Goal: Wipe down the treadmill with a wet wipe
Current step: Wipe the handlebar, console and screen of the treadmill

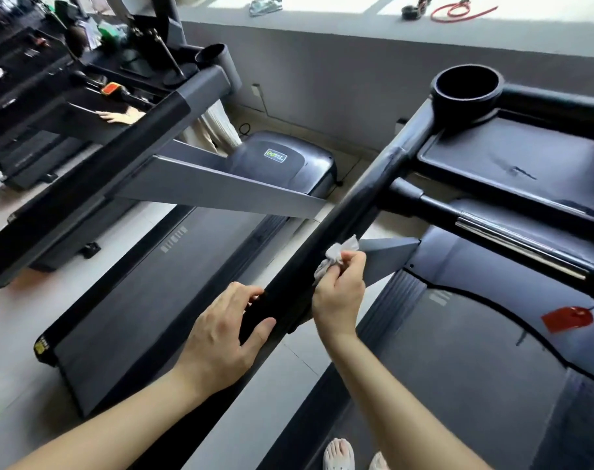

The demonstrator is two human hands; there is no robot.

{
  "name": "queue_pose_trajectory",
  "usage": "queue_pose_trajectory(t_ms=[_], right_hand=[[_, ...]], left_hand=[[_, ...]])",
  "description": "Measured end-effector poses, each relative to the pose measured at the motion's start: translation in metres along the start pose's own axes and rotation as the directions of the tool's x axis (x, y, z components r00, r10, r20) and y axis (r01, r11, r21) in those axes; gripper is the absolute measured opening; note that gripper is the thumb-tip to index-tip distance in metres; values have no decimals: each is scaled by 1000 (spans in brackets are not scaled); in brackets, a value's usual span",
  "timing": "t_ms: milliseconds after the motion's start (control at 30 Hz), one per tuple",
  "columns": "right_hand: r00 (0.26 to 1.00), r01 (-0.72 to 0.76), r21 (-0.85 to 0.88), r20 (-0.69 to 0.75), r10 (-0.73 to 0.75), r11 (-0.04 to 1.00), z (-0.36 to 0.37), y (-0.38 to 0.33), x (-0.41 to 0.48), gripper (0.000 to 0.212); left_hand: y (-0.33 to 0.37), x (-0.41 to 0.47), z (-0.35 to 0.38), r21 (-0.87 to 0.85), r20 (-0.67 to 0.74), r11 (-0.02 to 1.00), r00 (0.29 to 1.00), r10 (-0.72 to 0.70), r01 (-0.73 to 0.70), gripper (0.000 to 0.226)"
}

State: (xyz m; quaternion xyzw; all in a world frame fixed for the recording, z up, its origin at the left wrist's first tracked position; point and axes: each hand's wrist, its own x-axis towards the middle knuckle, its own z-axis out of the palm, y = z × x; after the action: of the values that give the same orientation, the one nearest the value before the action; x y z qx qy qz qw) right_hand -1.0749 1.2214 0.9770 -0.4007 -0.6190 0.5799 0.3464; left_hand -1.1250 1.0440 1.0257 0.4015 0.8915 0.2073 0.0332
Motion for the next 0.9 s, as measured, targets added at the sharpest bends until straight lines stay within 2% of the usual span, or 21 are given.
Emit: queue_pose_trajectory(t_ms=[67, 133, 167, 267, 400, 500, 567, 633, 700, 800, 833, 900], right_hand=[[984, -132, -22, -121, 129, 991, -3, -5, 57, 9], [940, -296, -2, -177, 291, 955, -7, -2, 105, 9], [923, -333, 28, -195, 331, 943, -6, 1, 116, 10], [913, -343, 53, -215, 346, 938, 4, 9, 86, 16], [948, -316, 85, 5, 317, 945, 5, 21, 3, 11], [949, -310, 24, -49, 311, 950, -3, 22, 60, 9], [925, -364, 87, -81, 371, 927, -9, 18, 119, 7], [909, -397, 116, -87, 407, 911, -10, 22, 144, 14], [938, -344, 89, -24, 347, 935, -6, 30, 124, 17], [981, -141, 49, 138, 133, 989, -16, 43, 62, 10], [981, -67, 56, 185, 55, 996, -20, 47, 46, 11], [930, 105, 35, 350, -111, 994, -28, 63, 25, 19]], left_hand=[[0, -1, 1, 22, 9, 1000, 1000, 0, 0, 39], [1, 0, 2, 63, 20, 998, 1000, 12, -13, 42], [1, 1, 1, 89, 28, 996, 999, 22, -25, 45], [7, 8, 3, 150, 46, 988, 998, 34, -41, 55], [24, 20, 22, 215, -4, 977, 1000, 1, 0, 64], [28, 20, 30, 319, -7, 948, 1000, 20, -16, 70], [27, 19, 29, 348, -27, 938, 999, 26, -14, 70], [31, 16, 30, 390, -83, 920, 997, 5, 28, 66], [44, 10, 36, 392, -209, 913, 977, -33, 115, 55], [77, -11, 54, 236, -425, 955, 903, -63, 178, 28], [84, -18, 59, 161, -436, 977, 898, -58, 142, 19], [96, -34, 87, 24, -368, 987, 919, -141, 161, 14]])
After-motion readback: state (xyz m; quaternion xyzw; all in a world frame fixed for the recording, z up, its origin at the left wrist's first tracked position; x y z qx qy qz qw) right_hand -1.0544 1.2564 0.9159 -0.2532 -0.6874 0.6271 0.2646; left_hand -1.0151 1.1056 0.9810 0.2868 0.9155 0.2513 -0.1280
